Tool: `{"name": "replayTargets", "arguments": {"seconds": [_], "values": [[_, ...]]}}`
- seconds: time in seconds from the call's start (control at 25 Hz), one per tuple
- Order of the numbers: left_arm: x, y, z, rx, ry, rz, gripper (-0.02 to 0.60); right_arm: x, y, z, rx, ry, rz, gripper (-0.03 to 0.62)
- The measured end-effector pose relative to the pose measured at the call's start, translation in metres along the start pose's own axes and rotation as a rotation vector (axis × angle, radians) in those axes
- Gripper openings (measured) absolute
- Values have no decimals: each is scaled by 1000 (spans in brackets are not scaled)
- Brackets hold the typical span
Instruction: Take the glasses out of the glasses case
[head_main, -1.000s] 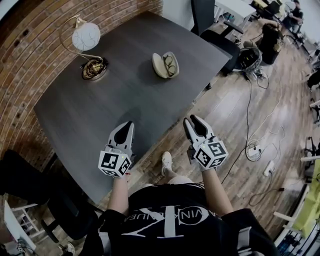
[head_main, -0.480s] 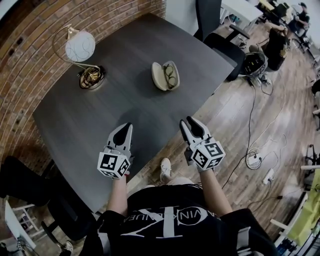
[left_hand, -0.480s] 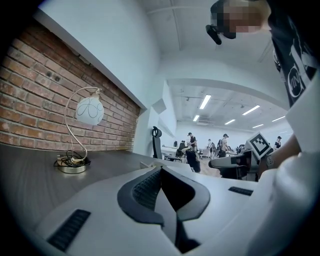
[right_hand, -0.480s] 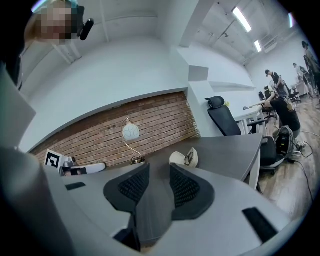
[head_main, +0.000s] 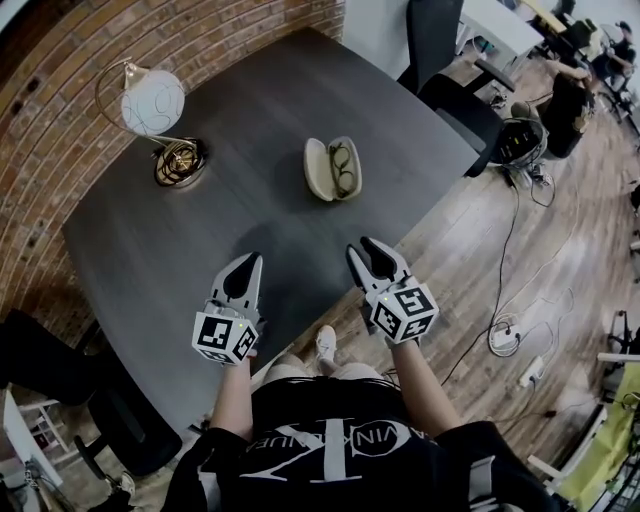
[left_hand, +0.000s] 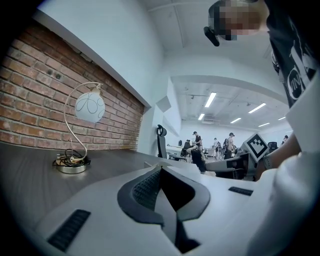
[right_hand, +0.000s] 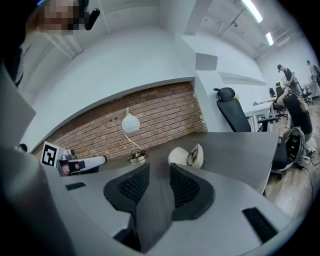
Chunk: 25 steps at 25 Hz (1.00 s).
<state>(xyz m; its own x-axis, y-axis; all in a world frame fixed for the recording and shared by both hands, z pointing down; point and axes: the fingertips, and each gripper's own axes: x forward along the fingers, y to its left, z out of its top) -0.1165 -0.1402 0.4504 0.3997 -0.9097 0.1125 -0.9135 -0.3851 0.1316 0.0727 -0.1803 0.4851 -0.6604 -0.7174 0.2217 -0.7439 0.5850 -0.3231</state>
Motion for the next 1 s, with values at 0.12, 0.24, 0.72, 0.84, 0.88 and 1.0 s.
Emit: {"name": "replayTargets", "arguments": {"seconds": [0.12, 0.24, 0.72, 0.84, 0.88, 1.0], "values": [[8, 4, 1, 8, 8, 7, 15, 19, -8, 2, -7, 18, -24, 115], [16, 12, 0, 11, 15, 14, 15, 39, -13, 5, -2, 42, -43, 115], [71, 42, -5, -10, 10, -5, 15, 121, -42, 14, 28, 132, -116, 115], [82, 45, -7, -23, -2, -11, 15, 138, -51, 15, 22, 163, -146, 114], [84, 46, -9, -21, -1, -13, 15, 143, -54, 15, 19, 174, -155, 114], [87, 46, -12, -13, 7, -24, 15, 159, -60, 14, 9, 216, -190, 115]]}}
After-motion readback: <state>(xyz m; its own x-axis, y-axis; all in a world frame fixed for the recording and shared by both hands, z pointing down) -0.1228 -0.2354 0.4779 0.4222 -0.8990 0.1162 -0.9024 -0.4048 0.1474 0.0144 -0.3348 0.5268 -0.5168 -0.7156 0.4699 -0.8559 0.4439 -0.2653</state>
